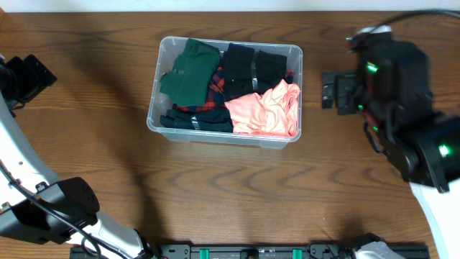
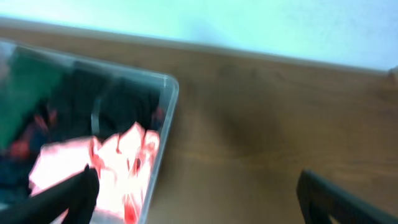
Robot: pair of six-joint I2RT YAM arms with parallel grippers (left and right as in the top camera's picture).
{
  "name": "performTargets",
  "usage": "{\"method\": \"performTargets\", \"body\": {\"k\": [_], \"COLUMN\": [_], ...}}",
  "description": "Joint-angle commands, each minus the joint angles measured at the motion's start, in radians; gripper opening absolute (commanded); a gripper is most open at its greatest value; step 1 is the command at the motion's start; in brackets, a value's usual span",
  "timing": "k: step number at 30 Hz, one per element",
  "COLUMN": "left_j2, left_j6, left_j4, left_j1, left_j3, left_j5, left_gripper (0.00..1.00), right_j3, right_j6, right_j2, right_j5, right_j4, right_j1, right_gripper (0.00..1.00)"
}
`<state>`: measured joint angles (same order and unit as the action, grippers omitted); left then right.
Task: Pack container
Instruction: 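Open the right gripper and withdraw the right arm to the lower right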
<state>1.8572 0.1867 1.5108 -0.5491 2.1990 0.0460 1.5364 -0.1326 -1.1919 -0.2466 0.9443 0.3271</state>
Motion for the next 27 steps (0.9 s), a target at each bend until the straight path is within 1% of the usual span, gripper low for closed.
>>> {"method": "performTargets", "body": {"k": [1, 2, 6, 11, 15, 19, 22, 27], "left_j2": [0.004, 0.004, 0.004, 0.004, 0.004, 0.004, 0.004, 0.004], "left_j6": [0.010, 0.010, 0.010, 0.010, 0.010, 0.010, 0.010, 0.010], "left_j4": [0.003, 0.003, 0.003, 0.003, 0.003, 0.003, 0.003, 0.003], "left_j1": [-0.002, -0.002, -0.002, -0.002, -0.002, -0.002, -0.002, -0.002], "left_j3": [-0.003, -0.003, -0.003, -0.003, -0.003, -0.003, -0.003, -0.003], "left_j5": [-0.001, -0.001, -0.001, -0.001, -0.001, -0.001, -0.001, -0.001], "left_gripper": [0.98, 0.98, 0.98, 0.98, 0.98, 0.98, 0.98, 0.98], "right_j3": [-0.197, -0.285, -0.573, -0.883, -1.089, -1.257, -1.340, -1.440], "right_j6": [0.048, 0.080, 0.157, 0.157, 0.156, 0.156, 0.148, 0.103], "right_j2": [0.140, 0.193, 0.379, 0.605, 0.761, 0.871, 0.932, 1.028], "right_j5": [0.133, 0.175, 0.271, 0.274, 0.274, 0.275, 0.282, 0.282], "right_j4": [-0.146, -0.235, -0.497, -0.715, -0.814, -0.904, -0.938, -0.941], "right_j1": [-0.064, -0.088, -0.157, -0.201, -0.227, -0.250, -0.257, -0.263], "right_gripper": [0.99, 0.99, 0.99, 0.99, 0.99, 0.99, 0.99, 0.99]}}
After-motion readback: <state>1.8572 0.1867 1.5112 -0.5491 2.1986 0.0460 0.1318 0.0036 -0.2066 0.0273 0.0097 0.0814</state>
